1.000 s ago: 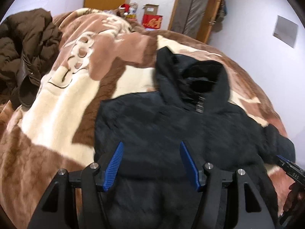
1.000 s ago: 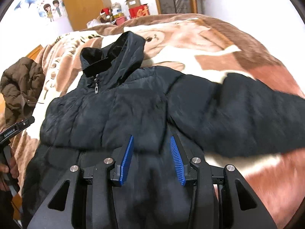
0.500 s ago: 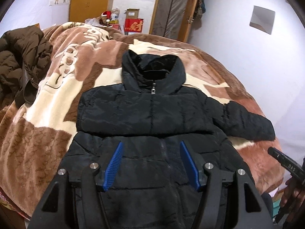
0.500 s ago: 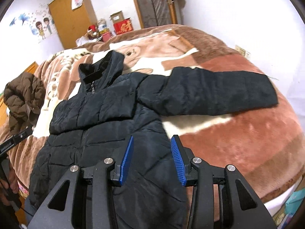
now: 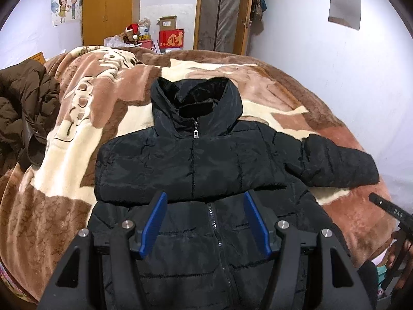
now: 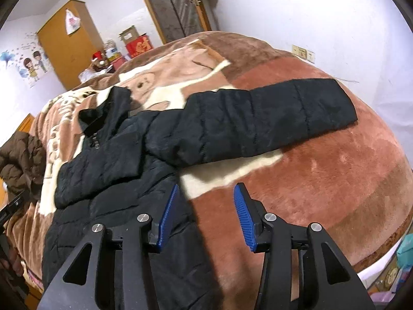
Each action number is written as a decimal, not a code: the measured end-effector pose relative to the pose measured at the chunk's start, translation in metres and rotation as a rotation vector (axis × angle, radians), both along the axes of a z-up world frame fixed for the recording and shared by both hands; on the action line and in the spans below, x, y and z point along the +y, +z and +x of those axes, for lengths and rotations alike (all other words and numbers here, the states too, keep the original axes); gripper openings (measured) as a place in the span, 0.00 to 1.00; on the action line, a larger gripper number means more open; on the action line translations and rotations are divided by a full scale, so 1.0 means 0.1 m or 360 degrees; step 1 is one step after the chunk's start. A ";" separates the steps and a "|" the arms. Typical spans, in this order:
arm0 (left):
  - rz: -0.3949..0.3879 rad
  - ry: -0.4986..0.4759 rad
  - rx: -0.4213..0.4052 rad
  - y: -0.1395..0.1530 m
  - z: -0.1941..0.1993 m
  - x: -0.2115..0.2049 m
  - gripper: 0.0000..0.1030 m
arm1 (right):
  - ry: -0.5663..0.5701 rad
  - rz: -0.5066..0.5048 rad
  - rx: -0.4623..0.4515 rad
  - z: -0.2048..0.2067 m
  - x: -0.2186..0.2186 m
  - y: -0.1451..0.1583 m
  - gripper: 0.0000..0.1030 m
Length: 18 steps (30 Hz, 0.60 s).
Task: Fold large clothes
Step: 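Reach the right tool to the other sleeve and grasp its cuff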
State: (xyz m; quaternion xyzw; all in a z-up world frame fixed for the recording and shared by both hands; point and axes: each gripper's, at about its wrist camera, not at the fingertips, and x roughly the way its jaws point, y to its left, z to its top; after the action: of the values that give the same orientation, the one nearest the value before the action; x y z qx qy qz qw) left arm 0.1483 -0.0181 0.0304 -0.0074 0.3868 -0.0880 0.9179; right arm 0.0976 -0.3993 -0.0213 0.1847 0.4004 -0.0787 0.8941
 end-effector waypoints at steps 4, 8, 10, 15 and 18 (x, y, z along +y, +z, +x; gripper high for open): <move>0.0001 -0.0020 0.0043 -0.15 0.18 -0.08 0.62 | -0.0091 0.0023 0.0052 0.17 -0.31 -0.22 0.46; 0.0009 -0.0010 0.0079 -0.29 0.39 -0.12 0.62 | -0.0192 0.0086 0.0104 0.35 -0.66 -0.45 0.49; 0.0008 0.0000 0.0099 -0.36 0.50 -0.13 0.62 | -0.0251 0.0121 0.0134 0.46 -0.87 -0.61 0.51; 0.0029 0.0026 0.0154 -0.56 0.77 -0.16 0.62 | -0.0401 0.0298 0.0137 0.62 -1.34 -0.95 0.52; 0.0032 0.0041 0.0192 -0.68 0.88 -0.17 0.62 | -0.0460 0.0426 0.0066 0.69 -1.55 -1.06 0.52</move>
State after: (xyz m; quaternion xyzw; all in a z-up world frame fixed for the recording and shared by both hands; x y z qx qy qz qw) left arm 0.2359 -0.0348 -0.0375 -0.0086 0.4421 -0.0718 0.8940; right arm 0.1666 -0.5547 -0.1271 0.3560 0.3948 -0.1560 0.8325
